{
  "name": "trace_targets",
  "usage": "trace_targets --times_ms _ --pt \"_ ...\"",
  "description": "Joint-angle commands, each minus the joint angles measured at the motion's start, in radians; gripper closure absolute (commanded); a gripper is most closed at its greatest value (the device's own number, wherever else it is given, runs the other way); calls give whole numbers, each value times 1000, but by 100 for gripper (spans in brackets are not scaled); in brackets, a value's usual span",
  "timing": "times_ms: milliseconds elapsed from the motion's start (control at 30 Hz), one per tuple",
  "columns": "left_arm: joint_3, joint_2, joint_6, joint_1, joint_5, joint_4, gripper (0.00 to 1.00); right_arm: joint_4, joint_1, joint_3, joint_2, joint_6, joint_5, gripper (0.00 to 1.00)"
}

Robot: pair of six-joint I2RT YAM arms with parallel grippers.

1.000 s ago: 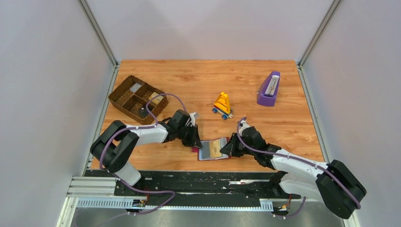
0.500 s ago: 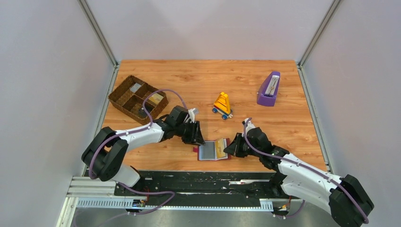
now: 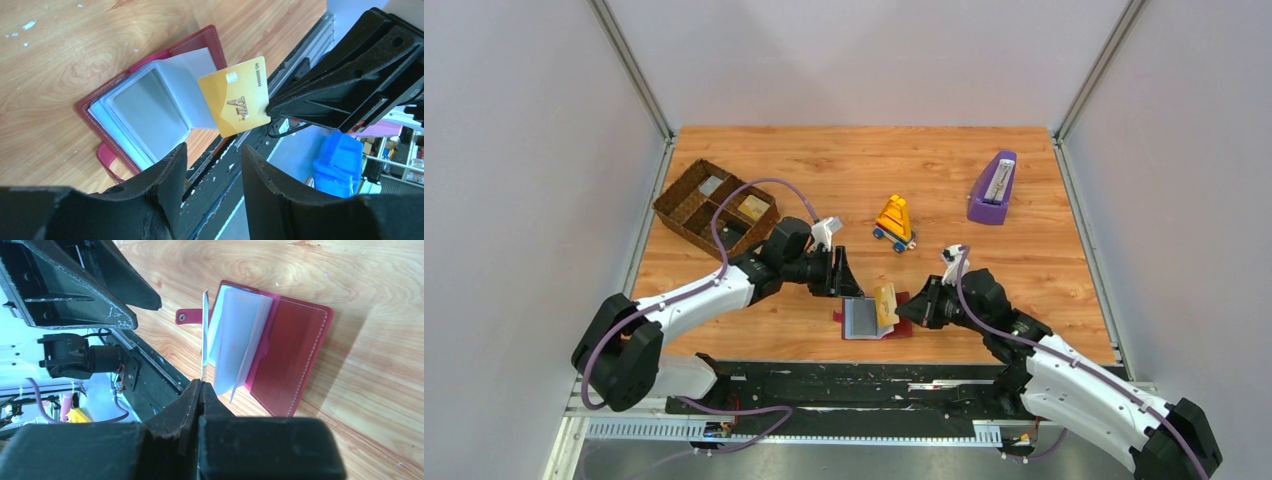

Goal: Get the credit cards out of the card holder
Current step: Remove the credit card from the card holder.

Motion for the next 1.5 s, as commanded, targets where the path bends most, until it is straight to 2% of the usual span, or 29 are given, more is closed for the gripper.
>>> trace_targets --times_ms 0,267,600,733,900,967,1000,1067,1133,1200,1333,1467 --pt "-15 -52 -8 -4 49 74 47 53 -5 41 -43 3 -55 100" --pt "-103 -75 -102 -4 150 323 46 137 -5 27 -93 44 -126 100" --pt "-150 -136 -162 -3 174 433 48 198 -5 20 -78 85 -180 100" --pt "-174 -141 -198 -3 175 490 58 218 -4 21 -55 95 -197 100" --pt "-197 -136 -239 -3 193 563 82 229 -4 19 -42 99 -209 100" --pt "-199 -138 -243 -4 191 567 84 227 -4 19 -42 101 -207 100" --pt "-197 -139 -236 -3 186 559 84 225 -4 17 -48 102 -199 100" --pt "-186 -146 -208 -4 168 505 73 218 -5 16 -66 106 -176 100" --pt "-169 -157 -175 -3 142 419 58 211 -4 16 -83 105 -162 100" --pt "-160 -170 -145 -3 125 368 51 210 -4 16 -92 106 -159 100" --pt "-143 -192 -102 -4 81 292 47 209 -4 22 -93 109 -160 100" --pt "-134 -185 -102 -3 82 299 46 218 -5 32 -78 108 -180 100"
